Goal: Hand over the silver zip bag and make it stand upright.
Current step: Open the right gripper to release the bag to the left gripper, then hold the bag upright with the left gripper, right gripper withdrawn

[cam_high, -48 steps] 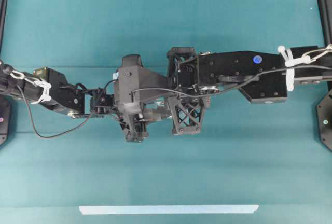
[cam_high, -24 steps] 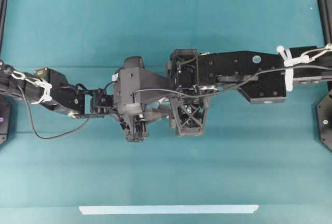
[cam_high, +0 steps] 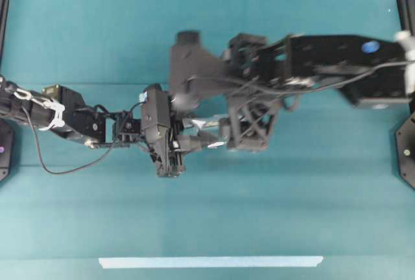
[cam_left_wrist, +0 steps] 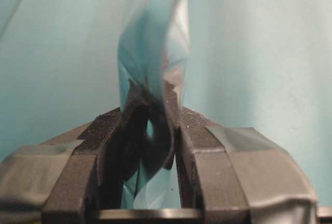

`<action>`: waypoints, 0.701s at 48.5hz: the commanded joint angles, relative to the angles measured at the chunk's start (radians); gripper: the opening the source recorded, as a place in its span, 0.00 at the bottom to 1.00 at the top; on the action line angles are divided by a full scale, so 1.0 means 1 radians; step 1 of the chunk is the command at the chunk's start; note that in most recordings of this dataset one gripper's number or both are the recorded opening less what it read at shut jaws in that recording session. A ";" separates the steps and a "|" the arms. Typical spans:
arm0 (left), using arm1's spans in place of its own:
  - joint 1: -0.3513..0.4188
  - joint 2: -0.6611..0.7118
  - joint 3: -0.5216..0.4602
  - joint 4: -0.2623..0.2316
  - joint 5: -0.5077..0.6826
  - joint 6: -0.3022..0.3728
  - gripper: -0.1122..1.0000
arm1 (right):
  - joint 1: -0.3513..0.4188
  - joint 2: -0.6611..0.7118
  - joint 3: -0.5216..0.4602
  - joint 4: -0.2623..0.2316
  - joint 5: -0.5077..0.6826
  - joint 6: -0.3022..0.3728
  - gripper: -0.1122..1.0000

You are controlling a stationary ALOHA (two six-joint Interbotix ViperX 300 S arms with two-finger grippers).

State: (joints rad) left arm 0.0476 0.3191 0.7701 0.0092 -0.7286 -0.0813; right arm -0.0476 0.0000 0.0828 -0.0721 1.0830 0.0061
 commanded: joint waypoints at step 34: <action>-0.015 -0.003 -0.002 0.002 0.006 0.020 0.35 | 0.005 -0.140 0.092 -0.002 -0.055 0.012 0.88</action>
State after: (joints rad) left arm 0.0399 0.3191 0.7716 0.0092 -0.7256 -0.0614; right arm -0.0476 -0.1104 0.1825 -0.0736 1.0293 0.0169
